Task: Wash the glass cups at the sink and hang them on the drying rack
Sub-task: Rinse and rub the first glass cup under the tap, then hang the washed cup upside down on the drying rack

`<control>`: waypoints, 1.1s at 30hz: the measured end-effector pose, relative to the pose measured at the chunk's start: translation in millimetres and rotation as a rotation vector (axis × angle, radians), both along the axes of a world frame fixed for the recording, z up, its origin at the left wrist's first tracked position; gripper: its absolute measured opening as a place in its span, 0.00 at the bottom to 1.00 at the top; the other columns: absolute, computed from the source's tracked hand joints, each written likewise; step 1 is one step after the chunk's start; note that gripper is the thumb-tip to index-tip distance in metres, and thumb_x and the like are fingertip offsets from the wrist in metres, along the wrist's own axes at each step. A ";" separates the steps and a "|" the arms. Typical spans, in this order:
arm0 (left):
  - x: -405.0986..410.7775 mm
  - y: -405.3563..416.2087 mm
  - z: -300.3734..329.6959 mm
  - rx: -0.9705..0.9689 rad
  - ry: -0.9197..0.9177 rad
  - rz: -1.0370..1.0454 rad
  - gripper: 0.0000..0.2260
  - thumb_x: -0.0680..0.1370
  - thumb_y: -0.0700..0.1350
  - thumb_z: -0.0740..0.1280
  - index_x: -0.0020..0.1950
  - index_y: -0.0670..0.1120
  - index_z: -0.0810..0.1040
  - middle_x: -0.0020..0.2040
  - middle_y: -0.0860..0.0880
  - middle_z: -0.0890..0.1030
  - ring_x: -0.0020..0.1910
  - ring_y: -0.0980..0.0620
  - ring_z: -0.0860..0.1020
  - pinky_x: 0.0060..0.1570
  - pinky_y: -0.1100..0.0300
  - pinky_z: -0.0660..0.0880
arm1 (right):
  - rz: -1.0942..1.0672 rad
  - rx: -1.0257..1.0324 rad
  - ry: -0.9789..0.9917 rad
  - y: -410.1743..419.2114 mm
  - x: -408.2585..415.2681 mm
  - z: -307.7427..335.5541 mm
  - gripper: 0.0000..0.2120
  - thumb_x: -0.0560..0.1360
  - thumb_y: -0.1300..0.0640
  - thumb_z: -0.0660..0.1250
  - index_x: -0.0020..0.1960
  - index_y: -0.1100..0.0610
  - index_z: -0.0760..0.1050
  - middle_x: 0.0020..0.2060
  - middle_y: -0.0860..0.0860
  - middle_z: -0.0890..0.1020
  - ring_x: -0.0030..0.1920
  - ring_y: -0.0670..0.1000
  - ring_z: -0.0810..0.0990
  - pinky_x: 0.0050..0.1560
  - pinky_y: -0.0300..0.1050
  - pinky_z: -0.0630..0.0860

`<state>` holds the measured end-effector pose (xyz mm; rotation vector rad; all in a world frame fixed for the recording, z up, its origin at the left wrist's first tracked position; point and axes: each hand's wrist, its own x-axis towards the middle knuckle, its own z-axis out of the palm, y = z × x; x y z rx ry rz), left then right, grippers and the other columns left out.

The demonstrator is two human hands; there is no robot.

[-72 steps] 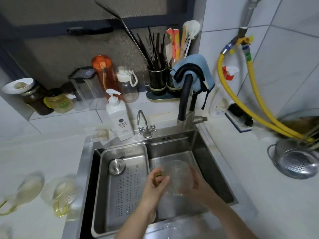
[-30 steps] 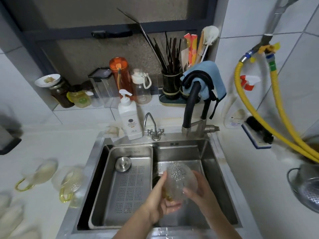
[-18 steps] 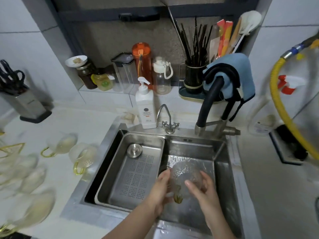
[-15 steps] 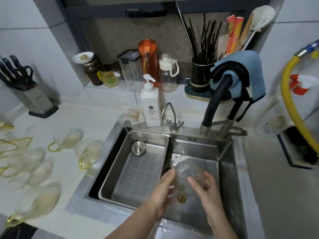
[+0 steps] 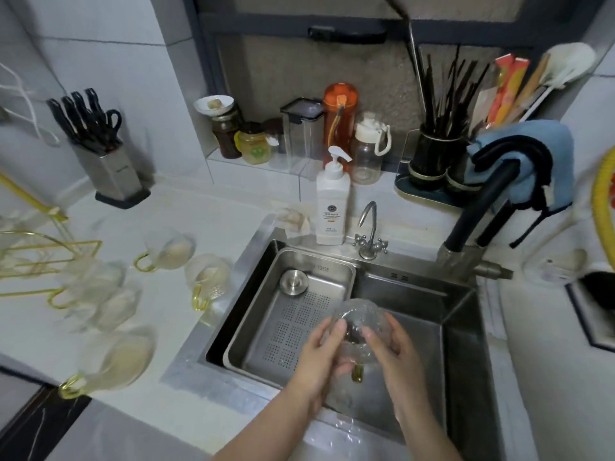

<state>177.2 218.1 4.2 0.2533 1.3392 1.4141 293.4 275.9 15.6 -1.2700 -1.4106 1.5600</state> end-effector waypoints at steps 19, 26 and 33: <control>-285.0 -290.8 78.6 0.084 0.279 0.569 0.20 0.77 0.55 0.67 0.66 0.49 0.73 0.48 0.48 0.77 0.39 0.45 0.76 0.31 0.62 0.76 | 0.512 0.085 0.183 -240.1 -319.3 65.2 0.13 0.73 0.57 0.72 0.54 0.44 0.76 0.52 0.44 0.84 0.55 0.45 0.82 0.57 0.49 0.78; -363.1 -374.3 88.1 0.064 0.297 0.673 0.17 0.77 0.55 0.67 0.63 0.50 0.75 0.52 0.46 0.83 0.41 0.48 0.83 0.36 0.60 0.79 | 0.679 0.025 0.218 -309.7 -412.1 77.4 0.12 0.75 0.64 0.69 0.52 0.48 0.76 0.40 0.43 0.84 0.39 0.37 0.83 0.37 0.30 0.76; -426.2 -402.9 82.0 0.041 0.307 0.742 0.17 0.77 0.55 0.67 0.64 0.50 0.76 0.52 0.45 0.84 0.46 0.42 0.82 0.56 0.41 0.77 | 0.781 0.001 0.217 -331.3 -486.2 74.6 0.13 0.75 0.63 0.69 0.52 0.47 0.74 0.46 0.43 0.82 0.40 0.34 0.82 0.37 0.30 0.76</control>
